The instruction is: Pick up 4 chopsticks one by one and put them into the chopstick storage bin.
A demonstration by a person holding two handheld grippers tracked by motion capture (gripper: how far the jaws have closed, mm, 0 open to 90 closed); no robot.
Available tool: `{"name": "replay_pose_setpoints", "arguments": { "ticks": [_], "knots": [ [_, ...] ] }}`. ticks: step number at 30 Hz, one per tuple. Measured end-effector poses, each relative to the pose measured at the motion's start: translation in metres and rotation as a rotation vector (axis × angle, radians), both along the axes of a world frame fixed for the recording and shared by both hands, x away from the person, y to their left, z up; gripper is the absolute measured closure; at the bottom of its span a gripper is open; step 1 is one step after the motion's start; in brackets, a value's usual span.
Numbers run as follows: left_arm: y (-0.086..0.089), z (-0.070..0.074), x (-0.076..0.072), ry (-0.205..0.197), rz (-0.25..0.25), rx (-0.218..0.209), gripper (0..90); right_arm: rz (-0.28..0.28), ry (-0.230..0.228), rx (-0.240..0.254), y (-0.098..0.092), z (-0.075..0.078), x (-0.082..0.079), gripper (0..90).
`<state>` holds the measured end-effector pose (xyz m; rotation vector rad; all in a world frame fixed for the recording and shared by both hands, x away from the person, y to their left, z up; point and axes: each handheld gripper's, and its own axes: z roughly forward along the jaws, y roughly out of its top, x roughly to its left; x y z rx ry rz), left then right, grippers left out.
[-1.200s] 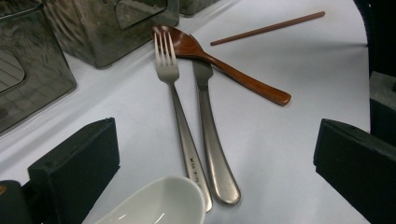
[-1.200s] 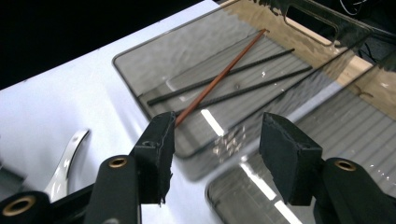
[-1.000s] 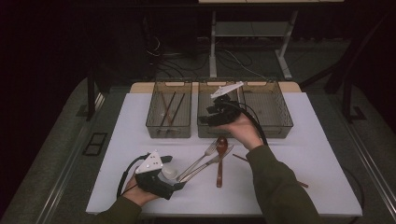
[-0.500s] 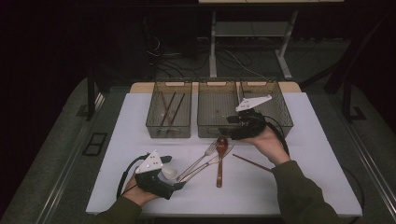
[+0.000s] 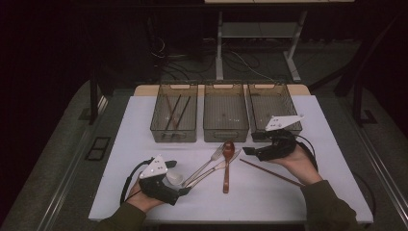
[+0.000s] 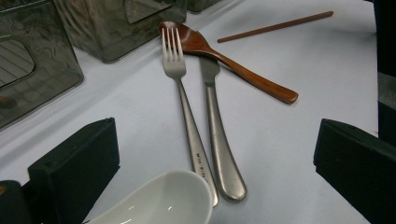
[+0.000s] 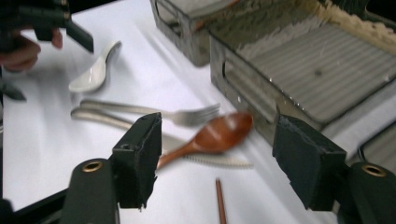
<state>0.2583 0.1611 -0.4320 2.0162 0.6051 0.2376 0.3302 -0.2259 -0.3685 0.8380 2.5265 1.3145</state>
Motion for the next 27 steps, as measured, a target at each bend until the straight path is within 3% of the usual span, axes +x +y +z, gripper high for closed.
{"name": "replay_pose_setpoints", "arguments": {
  "ticks": [3,13,18,27],
  "knots": [
    [0.0,0.0,-0.001,0.0,-0.004,0.001,0.0,0.004,0.007,-0.002,-0.01,-0.005,-0.007,31.6],
    [0.0,0.001,-0.001,-0.004,-0.005,0.005,0.0,0.014,0.053,-0.079,-0.042,-0.028,-0.027,35.0],
    [0.0,0.001,-0.001,-0.006,-0.006,0.005,0.0,0.012,0.065,-0.13,-0.057,-0.039,-0.037,43.9],
    [-0.001,0.001,-0.001,-0.005,-0.003,0.004,0.0,-0.002,0.082,-0.158,-0.085,-0.05,-0.049,59.2]
  ]
}}
